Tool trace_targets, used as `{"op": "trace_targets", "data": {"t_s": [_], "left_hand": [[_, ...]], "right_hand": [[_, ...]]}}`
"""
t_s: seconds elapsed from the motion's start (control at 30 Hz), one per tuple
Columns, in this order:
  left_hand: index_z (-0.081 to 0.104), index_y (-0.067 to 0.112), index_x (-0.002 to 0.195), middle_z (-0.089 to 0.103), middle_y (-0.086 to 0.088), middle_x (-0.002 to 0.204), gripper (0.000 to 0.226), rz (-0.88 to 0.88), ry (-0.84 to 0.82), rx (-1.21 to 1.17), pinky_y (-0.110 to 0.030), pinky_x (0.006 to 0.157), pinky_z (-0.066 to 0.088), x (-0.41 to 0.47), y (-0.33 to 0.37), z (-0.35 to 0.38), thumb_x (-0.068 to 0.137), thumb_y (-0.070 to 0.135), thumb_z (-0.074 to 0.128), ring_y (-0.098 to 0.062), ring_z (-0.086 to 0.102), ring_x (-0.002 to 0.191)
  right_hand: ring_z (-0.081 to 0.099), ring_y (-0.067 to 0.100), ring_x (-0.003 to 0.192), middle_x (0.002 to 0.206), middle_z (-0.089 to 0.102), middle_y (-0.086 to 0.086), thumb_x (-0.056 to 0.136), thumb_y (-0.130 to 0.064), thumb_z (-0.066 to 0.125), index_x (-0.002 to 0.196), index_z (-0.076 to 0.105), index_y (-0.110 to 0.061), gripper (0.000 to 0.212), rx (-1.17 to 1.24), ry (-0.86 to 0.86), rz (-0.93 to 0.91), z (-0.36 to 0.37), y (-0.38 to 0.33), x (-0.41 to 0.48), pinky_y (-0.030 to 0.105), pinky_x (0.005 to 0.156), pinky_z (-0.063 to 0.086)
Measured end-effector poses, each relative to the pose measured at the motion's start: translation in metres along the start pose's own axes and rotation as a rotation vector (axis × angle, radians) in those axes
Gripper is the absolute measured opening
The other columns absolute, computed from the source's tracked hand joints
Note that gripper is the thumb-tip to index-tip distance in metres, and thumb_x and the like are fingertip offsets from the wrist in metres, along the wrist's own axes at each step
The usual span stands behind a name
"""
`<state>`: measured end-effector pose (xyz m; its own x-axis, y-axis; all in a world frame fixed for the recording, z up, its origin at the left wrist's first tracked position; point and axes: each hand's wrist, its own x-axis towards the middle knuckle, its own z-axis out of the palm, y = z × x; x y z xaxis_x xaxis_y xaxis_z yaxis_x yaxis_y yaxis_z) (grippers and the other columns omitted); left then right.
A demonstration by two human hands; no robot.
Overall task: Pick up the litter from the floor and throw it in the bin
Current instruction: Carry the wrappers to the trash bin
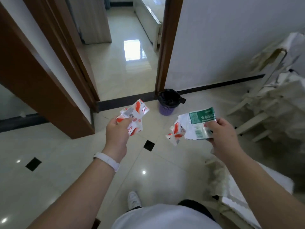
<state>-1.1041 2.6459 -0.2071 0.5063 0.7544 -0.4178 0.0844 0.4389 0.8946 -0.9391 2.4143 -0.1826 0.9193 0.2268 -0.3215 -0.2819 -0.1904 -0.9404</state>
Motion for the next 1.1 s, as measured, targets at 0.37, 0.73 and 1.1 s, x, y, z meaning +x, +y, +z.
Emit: {"op": "trace_targets", "data": {"t_s": [0.37,0.73,1.1], "left_hand": [[0.070,0.027,0.103,0.076,0.005,0.096,0.016,-0.074,-0.086,0.105,-0.024,0.066,0.055,0.101,0.019,0.071,0.090,0.017,0.069,-0.012,0.073,0.088],[0.069,0.026,0.100,0.075,0.002,0.100,0.011,-0.044,0.027,0.317,-0.040,0.088,0.057,0.233,0.078,0.167,0.093,0.019,0.066,-0.020,0.071,0.095],[0.071,0.021,0.096,0.077,-0.001,0.093,0.010,-0.073,-0.134,0.361,-0.035,0.077,0.058,0.349,0.088,0.295,0.090,0.014,0.069,-0.023,0.073,0.089]], "right_hand": [[0.067,0.032,0.080,0.093,0.071,0.016,0.090,-0.004,0.059,0.090,0.066,-0.017,0.015,-0.037,0.094,0.036,0.029,-0.001,0.099,0.048,0.076,0.055],[0.071,0.021,0.072,0.088,0.072,0.008,0.091,-0.004,0.058,0.089,0.064,-0.015,0.012,0.054,-0.041,0.124,0.087,-0.039,0.309,0.041,0.073,0.058],[0.068,0.041,0.091,0.094,0.069,0.020,0.086,-0.005,0.061,0.083,0.066,-0.018,0.014,0.048,0.130,0.160,0.056,-0.073,0.428,0.061,0.082,0.055]]}}
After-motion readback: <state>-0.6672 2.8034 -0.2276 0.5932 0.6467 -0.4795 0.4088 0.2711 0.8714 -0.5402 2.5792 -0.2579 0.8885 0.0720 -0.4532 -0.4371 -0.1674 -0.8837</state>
